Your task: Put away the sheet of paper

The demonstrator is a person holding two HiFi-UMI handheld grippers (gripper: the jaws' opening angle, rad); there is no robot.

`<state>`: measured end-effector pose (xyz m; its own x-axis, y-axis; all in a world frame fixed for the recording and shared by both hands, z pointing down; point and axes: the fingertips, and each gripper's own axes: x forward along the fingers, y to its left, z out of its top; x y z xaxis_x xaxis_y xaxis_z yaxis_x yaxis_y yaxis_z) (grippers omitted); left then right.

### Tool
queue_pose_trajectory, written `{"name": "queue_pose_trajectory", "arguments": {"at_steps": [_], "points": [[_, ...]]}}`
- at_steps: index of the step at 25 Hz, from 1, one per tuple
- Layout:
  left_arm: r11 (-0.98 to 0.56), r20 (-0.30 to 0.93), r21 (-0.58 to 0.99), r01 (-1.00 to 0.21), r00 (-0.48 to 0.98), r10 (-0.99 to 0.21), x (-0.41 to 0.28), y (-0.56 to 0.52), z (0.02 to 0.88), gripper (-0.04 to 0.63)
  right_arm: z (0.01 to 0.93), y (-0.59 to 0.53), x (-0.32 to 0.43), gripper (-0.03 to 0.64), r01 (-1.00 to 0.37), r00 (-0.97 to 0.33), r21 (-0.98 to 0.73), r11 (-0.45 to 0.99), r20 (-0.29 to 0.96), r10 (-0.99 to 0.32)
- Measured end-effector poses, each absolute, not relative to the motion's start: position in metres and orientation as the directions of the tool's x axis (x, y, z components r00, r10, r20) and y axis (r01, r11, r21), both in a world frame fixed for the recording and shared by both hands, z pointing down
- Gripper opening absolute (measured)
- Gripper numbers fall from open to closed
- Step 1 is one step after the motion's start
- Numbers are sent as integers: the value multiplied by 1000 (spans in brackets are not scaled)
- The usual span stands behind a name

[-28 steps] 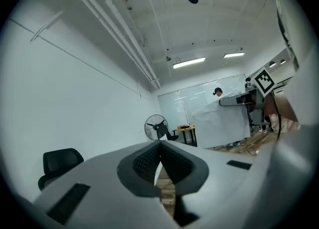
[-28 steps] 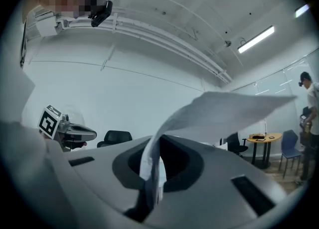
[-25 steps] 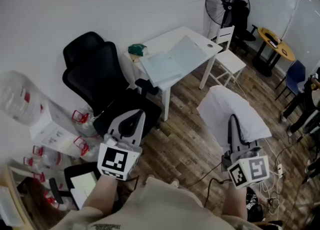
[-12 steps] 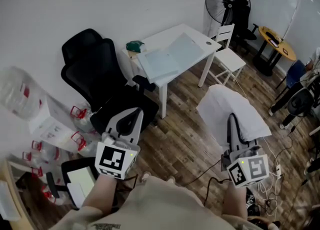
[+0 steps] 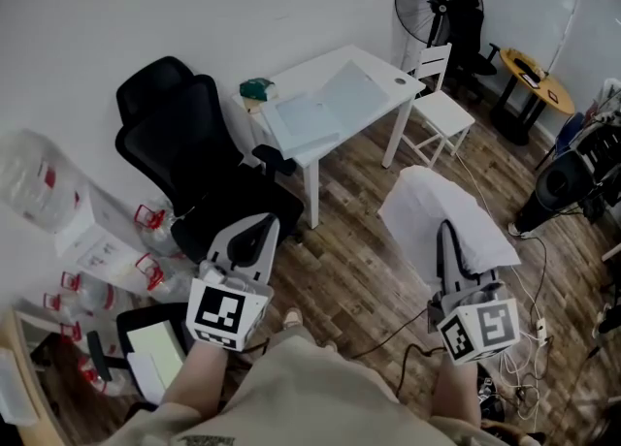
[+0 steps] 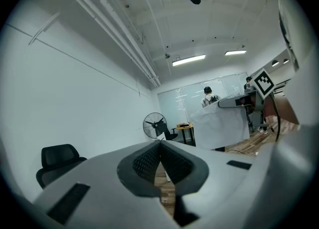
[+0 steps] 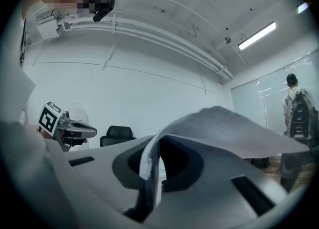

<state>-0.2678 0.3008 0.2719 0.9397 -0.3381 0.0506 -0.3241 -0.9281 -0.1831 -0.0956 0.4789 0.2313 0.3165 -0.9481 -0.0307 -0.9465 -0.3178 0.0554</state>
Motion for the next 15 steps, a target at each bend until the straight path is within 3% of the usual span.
{"name": "queue_pose_trajectory", "arguments": {"at_steps": [15], "points": [[-940, 86, -171, -294, 946, -312, -230, 264, 290, 20, 251, 446, -54, 22, -931, 361, 51, -360, 0, -933]]}}
